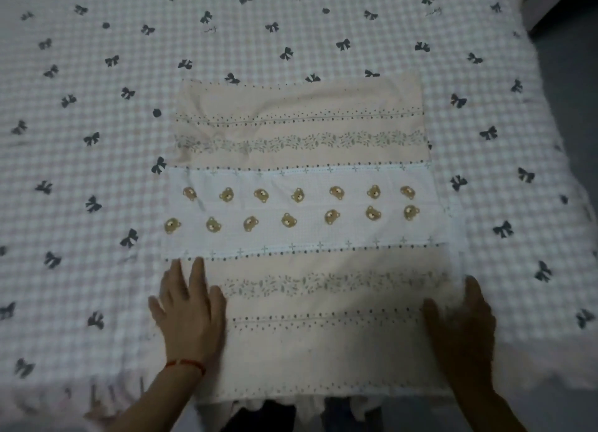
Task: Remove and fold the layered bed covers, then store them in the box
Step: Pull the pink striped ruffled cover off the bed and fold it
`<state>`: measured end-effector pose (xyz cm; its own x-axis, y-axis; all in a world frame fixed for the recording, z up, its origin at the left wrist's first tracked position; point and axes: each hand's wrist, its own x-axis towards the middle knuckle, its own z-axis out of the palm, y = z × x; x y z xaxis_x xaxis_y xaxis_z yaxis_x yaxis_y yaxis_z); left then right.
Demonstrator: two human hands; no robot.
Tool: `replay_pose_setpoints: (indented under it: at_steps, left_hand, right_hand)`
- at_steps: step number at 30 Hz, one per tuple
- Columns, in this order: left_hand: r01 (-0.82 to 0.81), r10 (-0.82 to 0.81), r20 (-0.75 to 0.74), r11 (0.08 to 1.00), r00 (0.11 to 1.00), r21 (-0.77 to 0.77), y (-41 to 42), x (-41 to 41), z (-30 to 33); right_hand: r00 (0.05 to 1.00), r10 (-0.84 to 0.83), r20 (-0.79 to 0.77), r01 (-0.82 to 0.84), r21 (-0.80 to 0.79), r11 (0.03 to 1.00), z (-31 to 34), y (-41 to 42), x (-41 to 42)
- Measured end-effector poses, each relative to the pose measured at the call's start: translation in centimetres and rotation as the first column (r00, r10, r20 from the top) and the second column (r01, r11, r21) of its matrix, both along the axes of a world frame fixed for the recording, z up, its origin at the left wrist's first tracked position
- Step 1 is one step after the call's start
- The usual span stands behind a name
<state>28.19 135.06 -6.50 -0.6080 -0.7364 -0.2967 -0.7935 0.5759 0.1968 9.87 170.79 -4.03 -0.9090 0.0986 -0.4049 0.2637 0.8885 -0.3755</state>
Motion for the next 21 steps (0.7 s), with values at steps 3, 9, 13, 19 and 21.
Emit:
replay_pose_setpoints:
  at_steps: [3, 9, 13, 19, 21]
  left_hand:
    - [-0.202, 0.207, -0.044, 0.975, 0.977, 0.097, 0.8, 4.3, 0.8]
    - [-0.474, 0.488, 0.083, 0.77, 0.869, 0.427, -1.6, 6.8, 2.4]
    - [-0.371, 0.369, 0.119, 0.752, 0.922, 0.545, -3.1, 7.1, 5.4]
    - [-0.344, 0.333, 0.136, 0.715, 0.933, 0.609, -4.2, 8.5, 12.7]
    - [-0.394, 0.396, 0.158, 0.634, 0.905, 0.666, -4.8, 9.4, 14.8]
  right_hand:
    - [0.981, -0.16, 0.113, 0.164, -0.023, 0.986, 1.0, 0.6, 0.3]
    - [0.95, -0.094, 0.298, 0.123, -0.081, 0.989, 2.7, 2.9, 1.1]
    - [0.929, -0.052, 0.367, 0.115, -0.152, 0.982, 4.5, 4.2, 1.0]
    - [0.875, -0.08, 0.478, 0.216, -0.237, 0.947, 11.4, 4.1, 1.3]
    - [0.823, -0.12, 0.555, 0.299, -0.245, 0.922, 13.4, 4.3, 1.5]
